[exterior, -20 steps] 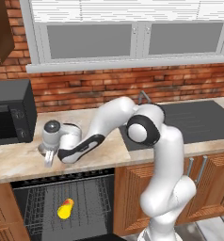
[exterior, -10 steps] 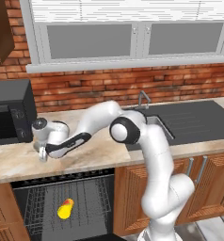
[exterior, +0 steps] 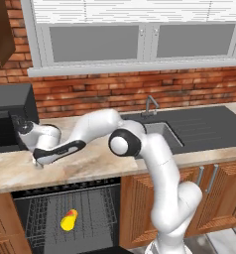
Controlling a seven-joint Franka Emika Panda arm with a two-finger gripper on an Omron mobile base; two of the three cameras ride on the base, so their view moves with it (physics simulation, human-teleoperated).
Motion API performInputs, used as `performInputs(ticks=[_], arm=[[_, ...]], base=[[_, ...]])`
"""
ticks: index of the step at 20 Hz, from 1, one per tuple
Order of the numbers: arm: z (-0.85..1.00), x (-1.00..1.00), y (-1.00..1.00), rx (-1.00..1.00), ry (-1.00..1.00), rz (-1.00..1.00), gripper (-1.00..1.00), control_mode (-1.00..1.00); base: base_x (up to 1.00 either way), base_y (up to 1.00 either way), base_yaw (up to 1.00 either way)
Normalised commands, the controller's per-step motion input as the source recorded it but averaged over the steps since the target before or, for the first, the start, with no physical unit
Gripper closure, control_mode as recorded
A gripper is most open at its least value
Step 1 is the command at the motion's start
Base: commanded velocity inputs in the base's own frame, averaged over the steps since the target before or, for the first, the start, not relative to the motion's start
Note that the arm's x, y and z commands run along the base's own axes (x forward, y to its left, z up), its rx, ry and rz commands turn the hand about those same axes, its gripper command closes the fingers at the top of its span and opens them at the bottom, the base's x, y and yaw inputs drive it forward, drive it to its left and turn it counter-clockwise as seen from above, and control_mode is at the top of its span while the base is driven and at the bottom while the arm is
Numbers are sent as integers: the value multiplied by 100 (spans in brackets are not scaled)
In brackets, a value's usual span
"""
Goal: Pick up the cup and bowl from the counter, place them in the dishwasher, and close the dishwasher door.
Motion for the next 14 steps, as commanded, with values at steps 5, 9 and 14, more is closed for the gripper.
performInputs(ticks=[5,9,14], arm=[[0,-66,-38,0,-12,3,100,-100],[0,-82,-32,0,-14,5,100,-100],[0,-84,-32,0,-17,4,100,-100]], base=[[0,0,0],[0,0,0],[0,0,0]])
